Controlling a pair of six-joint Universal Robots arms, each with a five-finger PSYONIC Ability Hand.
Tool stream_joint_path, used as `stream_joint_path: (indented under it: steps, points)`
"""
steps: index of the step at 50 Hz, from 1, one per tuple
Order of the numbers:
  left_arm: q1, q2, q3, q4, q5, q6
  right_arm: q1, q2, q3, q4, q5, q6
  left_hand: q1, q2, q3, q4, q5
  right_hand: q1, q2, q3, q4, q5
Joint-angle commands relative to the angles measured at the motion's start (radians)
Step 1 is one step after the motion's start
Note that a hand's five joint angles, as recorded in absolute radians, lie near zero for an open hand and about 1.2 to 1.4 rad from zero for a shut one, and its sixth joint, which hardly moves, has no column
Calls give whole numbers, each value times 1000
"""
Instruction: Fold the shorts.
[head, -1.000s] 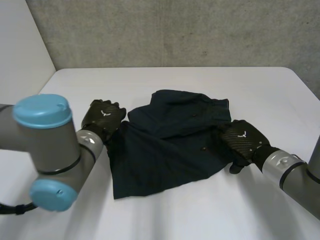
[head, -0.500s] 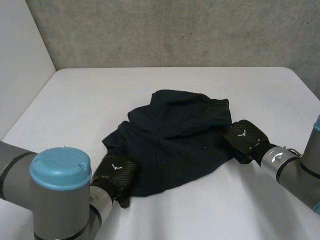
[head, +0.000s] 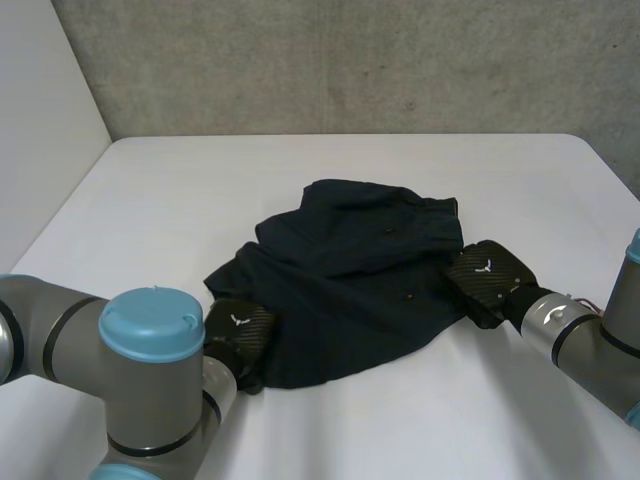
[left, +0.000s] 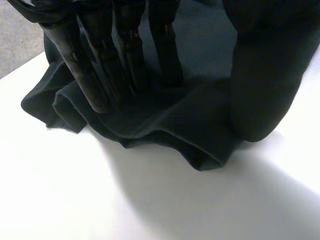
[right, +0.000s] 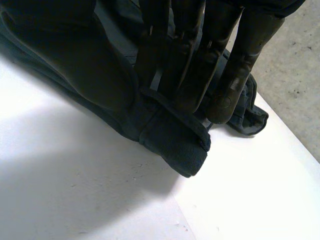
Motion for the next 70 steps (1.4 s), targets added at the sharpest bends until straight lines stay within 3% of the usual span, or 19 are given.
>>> stream_joint_path:
  steps: [1, 7, 11, 16, 25, 30, 35, 48, 56, 58, 65, 70]
  points:
    - [1, -24, 23, 4, 1, 1, -3, -1, 0, -1, 0, 1, 221, 228, 229, 227, 252, 454, 228, 219, 208, 257]
    - [4, -37, 43, 18, 1, 4, -3, -1, -3, -1, 3, 12, 740, 746, 748, 745, 770, 454, 228, 219, 208, 257]
    - [7, -2, 52, 15, 1, 15, 0, -4, -15, 14, 21, 39, 741, 748, 749, 746, 771, 454, 228, 219, 208, 257]
    - [14, 153, 62, 3, 7, 56, 0, -36, -46, 106, 43, 62, 741, 748, 749, 746, 771, 454, 228, 219, 208, 257]
    - [34, 530, 143, -80, 15, 182, 3, -341, -215, 370, 72, 153, 741, 748, 749, 746, 771, 454, 228, 219, 208, 257]
    - [40, 617, 212, -100, 21, 182, 0, -455, -348, 456, 73, 266, 741, 748, 749, 746, 771, 454, 228, 219, 208, 257]
    - [63, 617, 214, -117, 47, 178, -3, -490, -384, 535, 61, 317, 741, 748, 749, 746, 771, 454, 228, 219, 208, 257]
    - [96, 404, 141, -114, 44, 168, 74, -265, -243, 568, 69, 476, 741, 748, 749, 746, 771, 454, 228, 219, 208, 257]
    - [116, 371, 138, -109, 47, 164, 76, -231, -184, 568, 69, 502, 741, 748, 749, 746, 771, 24, -202, -211, -222, -173]
    - [116, 365, 141, -109, 47, 158, 77, -231, -160, 568, 70, 515, 741, 748, 749, 746, 771, -173, -399, -408, -419, -370]
    - [116, 353, 154, -109, 47, 141, 76, -234, -94, 571, 67, 538, 741, 748, 749, 746, 771, -460, -687, -695, -706, -657]
    - [116, 336, 169, -109, 45, 141, 76, -239, -63, 571, 63, 567, 741, 748, 749, 746, 771, -484, -711, -719, -730, -681]
